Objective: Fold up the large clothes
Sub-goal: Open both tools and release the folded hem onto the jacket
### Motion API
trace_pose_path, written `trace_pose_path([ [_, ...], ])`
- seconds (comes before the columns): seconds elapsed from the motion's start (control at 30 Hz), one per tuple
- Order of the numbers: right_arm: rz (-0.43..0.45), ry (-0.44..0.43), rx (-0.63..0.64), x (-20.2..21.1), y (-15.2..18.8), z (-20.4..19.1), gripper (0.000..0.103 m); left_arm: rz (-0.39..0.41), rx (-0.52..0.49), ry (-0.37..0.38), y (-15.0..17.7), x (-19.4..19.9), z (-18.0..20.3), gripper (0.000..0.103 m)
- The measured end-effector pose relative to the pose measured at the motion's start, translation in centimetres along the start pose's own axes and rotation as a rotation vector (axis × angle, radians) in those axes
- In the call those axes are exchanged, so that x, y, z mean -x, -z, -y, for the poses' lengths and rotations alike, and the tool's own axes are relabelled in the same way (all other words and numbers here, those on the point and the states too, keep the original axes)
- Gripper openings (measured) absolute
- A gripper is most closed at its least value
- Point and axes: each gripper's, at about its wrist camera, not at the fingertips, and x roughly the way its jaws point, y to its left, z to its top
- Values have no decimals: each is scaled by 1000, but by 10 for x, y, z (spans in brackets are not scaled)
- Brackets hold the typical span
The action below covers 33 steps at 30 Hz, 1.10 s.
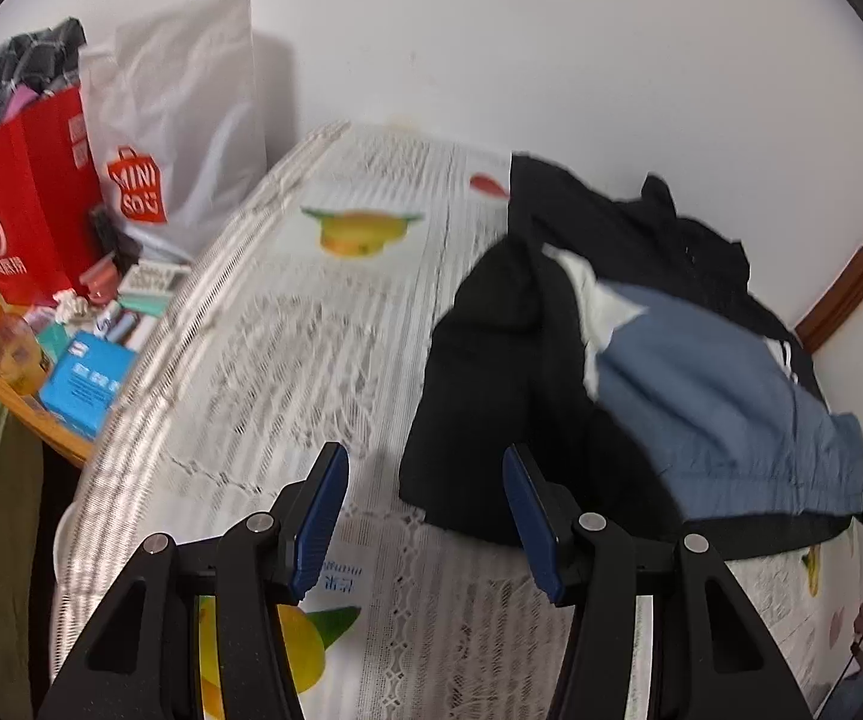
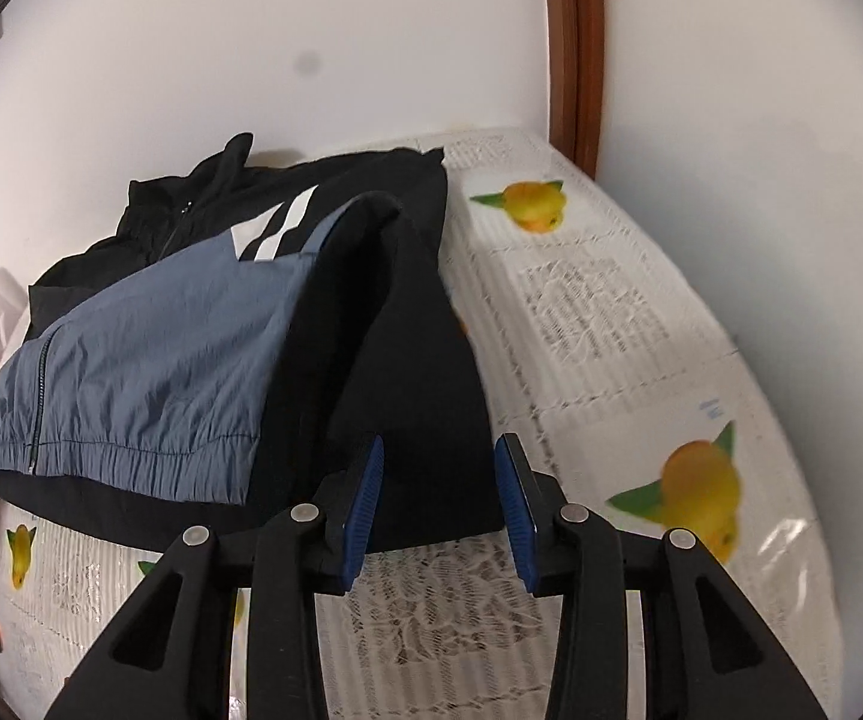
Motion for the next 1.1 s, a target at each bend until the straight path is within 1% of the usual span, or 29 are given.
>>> trace_pose_path([
  [0.1, -5, -9, -20, -10, 0, -1, 39, -23, -9, 15, 2, -12, 2, 51],
  [0.2, -18, -10, -26, -19, -4, -1, 39, -22, -15, 19, 1, -22, 6, 51],
  [0.23, -22, -12, -25, -22, -5, 0, 39, -19, -16, 20, 1, -23, 8, 46],
  [0.27, -27, -13, -23, -24, -5, 0, 38, -20, -18, 27, 1, -24, 9, 38],
  [0.3, -32, -14, -21, -27, -6, 0, 38, -24, -19, 33, 1, -25, 11, 35],
  [0.33, -35, -19, -19, -28, -6, 1, 36, -23, -20, 33, 1, -26, 12, 27],
  [0.37, -35, -27, -16, -29, -6, 1, 28, -30, -25, 46, 2, -26, 14, 20],
  [0.4, -37, -32, -10, -29, -5, 0, 23, -33, -31, 45, 4, -25, 15, 19],
  [0.43, -38, -34, -4, -29, -5, -1, 15, -30, -35, 43, 4, -24, 15, 15],
  [0.47, -35, -38, 5, -28, -5, -2, 10, -27, -39, 49, 5, -21, 15, 11],
  [0.57, -24, -53, 19, -18, -2, -2, 7, -24, -37, 52, 10, -10, 14, 9],
  [0.73, -13, -68, 33, 1, 5, -2, 6, -29, -43, 46, 26, 13, 9, 9],
  [0.87, -13, -86, 51, 21, 23, -3, 6, -36, -46, 38, 49, 36, 1, 9],
  [1.1, -20, -97, 63, 48, 60, 4, 6, -47, -56, 33, 86, 62, -10, 9],
])
